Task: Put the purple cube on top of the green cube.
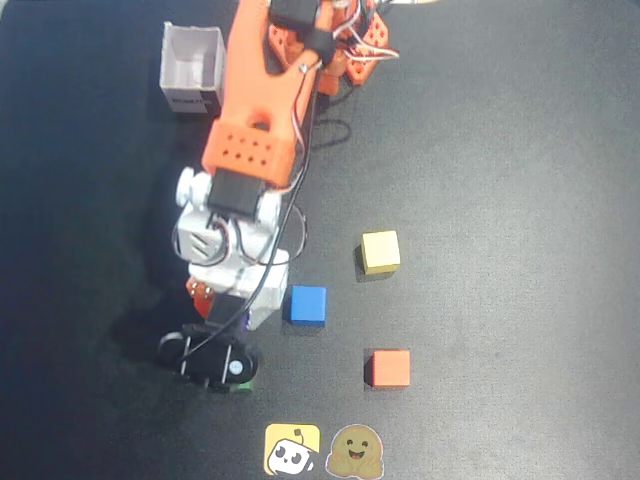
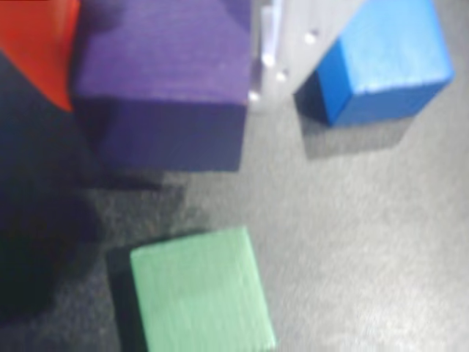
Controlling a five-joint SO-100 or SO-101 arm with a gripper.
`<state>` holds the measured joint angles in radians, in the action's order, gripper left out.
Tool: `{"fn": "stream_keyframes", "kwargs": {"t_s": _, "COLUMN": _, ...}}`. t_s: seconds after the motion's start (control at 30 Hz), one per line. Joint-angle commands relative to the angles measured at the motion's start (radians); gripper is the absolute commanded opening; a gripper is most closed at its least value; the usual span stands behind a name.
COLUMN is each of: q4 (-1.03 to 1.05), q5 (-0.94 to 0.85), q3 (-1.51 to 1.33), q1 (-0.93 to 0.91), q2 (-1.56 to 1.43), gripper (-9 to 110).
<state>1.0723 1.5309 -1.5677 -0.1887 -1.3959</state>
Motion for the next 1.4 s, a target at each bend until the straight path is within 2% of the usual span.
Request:
{"fn": "stream_keyframes", "kwargs": {"t_s": 0.0, "q4": 0.003, "q5": -0.002, "q3": 0.086, "q1": -0.011, "q2": 0.005, "gripper": 10}}
{"fn": "stream_keyframes", "kwargs": {"t_s": 0.37, "q4": 0.003, "q5": -0.017, "q3": 0.193, "q1": -0.021, "q2": 0.098, "gripper": 10}}
{"fn": "stream_keyframes", "kwargs": {"t_s": 0.63, "q4": 0.003, "q5": -0.109, "q3": 0.253, "q1": -0.017, "q2": 0.167, "gripper": 10}}
{"fn": "stream_keyframes", "kwargs": {"t_s": 1.37, "q4": 0.04, "q5": -0.115, "q3": 0.342, "q1": 0.015, "q2": 0.239, "gripper": 10}}
